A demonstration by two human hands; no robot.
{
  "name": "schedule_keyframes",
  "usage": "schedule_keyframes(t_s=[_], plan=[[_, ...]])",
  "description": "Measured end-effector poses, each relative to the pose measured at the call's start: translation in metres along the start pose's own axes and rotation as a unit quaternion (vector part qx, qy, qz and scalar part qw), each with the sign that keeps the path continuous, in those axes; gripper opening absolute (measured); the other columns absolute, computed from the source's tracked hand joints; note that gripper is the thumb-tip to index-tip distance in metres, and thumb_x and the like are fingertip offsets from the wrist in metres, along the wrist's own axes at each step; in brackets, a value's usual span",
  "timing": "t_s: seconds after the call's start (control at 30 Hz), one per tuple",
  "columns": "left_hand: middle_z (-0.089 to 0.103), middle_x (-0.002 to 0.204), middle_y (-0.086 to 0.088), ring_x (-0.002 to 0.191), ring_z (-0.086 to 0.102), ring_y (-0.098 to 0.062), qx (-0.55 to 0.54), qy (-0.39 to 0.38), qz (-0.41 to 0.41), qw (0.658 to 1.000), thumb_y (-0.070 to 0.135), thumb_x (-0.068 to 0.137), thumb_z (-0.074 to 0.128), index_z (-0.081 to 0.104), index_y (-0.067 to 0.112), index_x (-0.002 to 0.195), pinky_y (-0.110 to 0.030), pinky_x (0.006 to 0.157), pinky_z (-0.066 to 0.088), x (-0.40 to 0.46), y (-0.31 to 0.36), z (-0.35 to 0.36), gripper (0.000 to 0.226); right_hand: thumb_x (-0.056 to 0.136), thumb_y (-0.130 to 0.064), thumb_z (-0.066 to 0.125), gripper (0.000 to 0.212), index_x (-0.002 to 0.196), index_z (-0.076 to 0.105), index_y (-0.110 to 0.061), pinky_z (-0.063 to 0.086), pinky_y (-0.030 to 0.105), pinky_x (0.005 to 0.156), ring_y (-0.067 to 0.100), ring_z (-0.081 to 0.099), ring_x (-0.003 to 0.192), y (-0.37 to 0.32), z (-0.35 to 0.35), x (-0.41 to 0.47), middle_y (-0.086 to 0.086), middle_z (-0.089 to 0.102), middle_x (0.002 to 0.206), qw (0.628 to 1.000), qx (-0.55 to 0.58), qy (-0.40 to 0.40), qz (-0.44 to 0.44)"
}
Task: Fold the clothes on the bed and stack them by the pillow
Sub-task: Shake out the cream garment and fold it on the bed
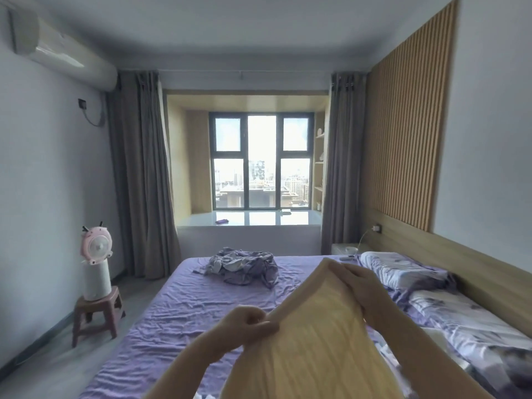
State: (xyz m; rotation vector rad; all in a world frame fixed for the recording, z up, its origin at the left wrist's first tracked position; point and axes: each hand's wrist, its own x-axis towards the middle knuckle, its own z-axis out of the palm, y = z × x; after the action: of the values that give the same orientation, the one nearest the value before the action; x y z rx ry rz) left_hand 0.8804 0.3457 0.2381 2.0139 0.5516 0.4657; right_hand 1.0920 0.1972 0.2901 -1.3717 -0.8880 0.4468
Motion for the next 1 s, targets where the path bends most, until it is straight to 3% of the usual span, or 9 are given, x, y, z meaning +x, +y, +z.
schedule_keyframes(t_s=[0.13, 0.33, 0.43, 0.53, 0.6, 0.67, 0.8, 0.93, 1.0], plan=[[0.031, 0.050, 0.014, 0.051, 0.029, -0.001, 0.078, -0.020, 0.000, 0.997, 0.032, 0.081, 0.073, 0.042, 0.023, 0.051, -0.016, 0.048, 0.022, 0.021, 0.007, 0.010, 0.044, 0.072, -0.035, 0.075, 0.022, 0.079, 0.076, -0.014, 0.048, 0.029, 0.063, 0.015, 0.057, 0.065, 0.014, -0.057, 0.012, 0.005, 0.067, 0.072, 0.995, 0.061, 0.044, 0.062], [0.029, 0.053, 0.011, 0.054, 0.028, -0.006, 0.187, -0.036, -0.030, 0.981, 0.039, 0.075, 0.076, 0.037, 0.022, 0.054, -0.023, 0.052, 0.021, 0.048, 0.020, 0.017, 0.047, 0.072, -0.040, 0.074, 0.026, 0.082, 0.076, -0.015, 0.047, 0.037, 0.073, 0.021, 0.057, 0.074, 0.032, -0.131, 0.015, 0.008, 0.068, 0.078, 0.992, 0.052, 0.082, 0.076], [0.031, 0.053, 0.011, 0.054, 0.029, -0.006, 0.237, -0.020, -0.045, 0.970, 0.050, 0.068, 0.077, 0.037, 0.023, 0.055, -0.023, 0.050, 0.021, 0.060, 0.028, 0.023, 0.050, 0.075, -0.036, 0.074, 0.022, 0.075, 0.075, -0.014, 0.048, 0.034, 0.066, 0.019, 0.056, 0.066, 0.040, -0.157, 0.016, 0.006, 0.066, 0.071, 0.989, 0.067, 0.103, 0.086], [0.034, 0.054, 0.011, 0.051, 0.032, -0.004, 0.264, 0.002, -0.059, 0.963, 0.050, 0.067, 0.078, 0.038, 0.023, 0.058, -0.020, 0.047, 0.023, 0.071, 0.038, 0.034, 0.049, 0.080, -0.031, 0.071, 0.021, 0.070, 0.070, -0.012, 0.046, 0.025, 0.049, 0.013, 0.054, 0.052, 0.047, -0.179, 0.020, 0.001, 0.060, 0.058, 0.982, 0.076, 0.137, 0.101], [0.037, 0.058, 0.010, 0.053, 0.035, -0.005, 0.236, 0.025, -0.061, 0.970, 0.045, 0.068, 0.080, 0.041, 0.022, 0.062, -0.020, 0.047, 0.025, 0.076, 0.047, 0.045, 0.046, 0.085, -0.026, 0.067, 0.024, 0.074, 0.066, -0.005, 0.044, 0.023, 0.044, 0.014, 0.051, 0.049, 0.055, -0.192, 0.023, 0.004, 0.057, 0.056, 0.980, 0.070, 0.159, 0.101], [0.048, 0.063, 0.006, 0.058, 0.045, -0.007, 0.126, 0.062, -0.056, 0.989, 0.035, 0.066, 0.084, 0.052, 0.016, 0.068, -0.019, 0.052, 0.035, 0.079, 0.059, 0.063, 0.037, 0.089, -0.022, 0.061, 0.026, 0.072, 0.062, -0.004, 0.039, 0.021, 0.041, 0.014, 0.046, 0.046, 0.063, -0.200, 0.028, 0.004, 0.053, 0.053, 0.981, 0.019, 0.174, 0.081], [0.067, 0.086, -0.015, 0.076, 0.061, -0.021, -0.103, 0.112, -0.036, 0.988, 0.018, 0.068, 0.079, 0.067, 0.004, 0.096, -0.037, 0.071, 0.052, 0.088, 0.085, 0.111, 0.033, 0.090, -0.015, 0.058, 0.020, 0.074, 0.065, -0.004, 0.040, 0.032, 0.057, 0.019, 0.051, 0.061, 0.067, -0.187, 0.034, 0.009, 0.060, 0.064, 0.984, -0.067, 0.161, 0.038], [0.066, 0.084, -0.011, 0.072, 0.058, -0.017, -0.152, 0.170, -0.014, 0.974, 0.006, 0.084, 0.067, 0.068, 0.010, 0.092, -0.030, 0.069, 0.048, 0.105, 0.105, 0.155, 0.009, 0.083, -0.030, 0.069, 0.025, 0.065, 0.065, -0.013, 0.046, 0.023, 0.049, 0.007, 0.059, 0.049, 0.060, -0.151, 0.025, -0.002, 0.066, 0.055, 0.990, -0.059, 0.123, 0.027], [0.068, 0.079, -0.005, 0.069, 0.059, -0.012, -0.137, 0.201, 0.002, 0.970, 0.009, 0.085, 0.066, 0.068, 0.019, 0.085, -0.024, 0.066, 0.048, 0.111, 0.109, 0.172, 0.010, 0.083, -0.037, 0.067, 0.031, 0.063, 0.064, -0.014, 0.044, 0.019, 0.046, 0.002, 0.058, 0.045, 0.058, -0.132, 0.017, -0.004, 0.065, 0.051, 0.992, -0.066, 0.107, 0.019]])
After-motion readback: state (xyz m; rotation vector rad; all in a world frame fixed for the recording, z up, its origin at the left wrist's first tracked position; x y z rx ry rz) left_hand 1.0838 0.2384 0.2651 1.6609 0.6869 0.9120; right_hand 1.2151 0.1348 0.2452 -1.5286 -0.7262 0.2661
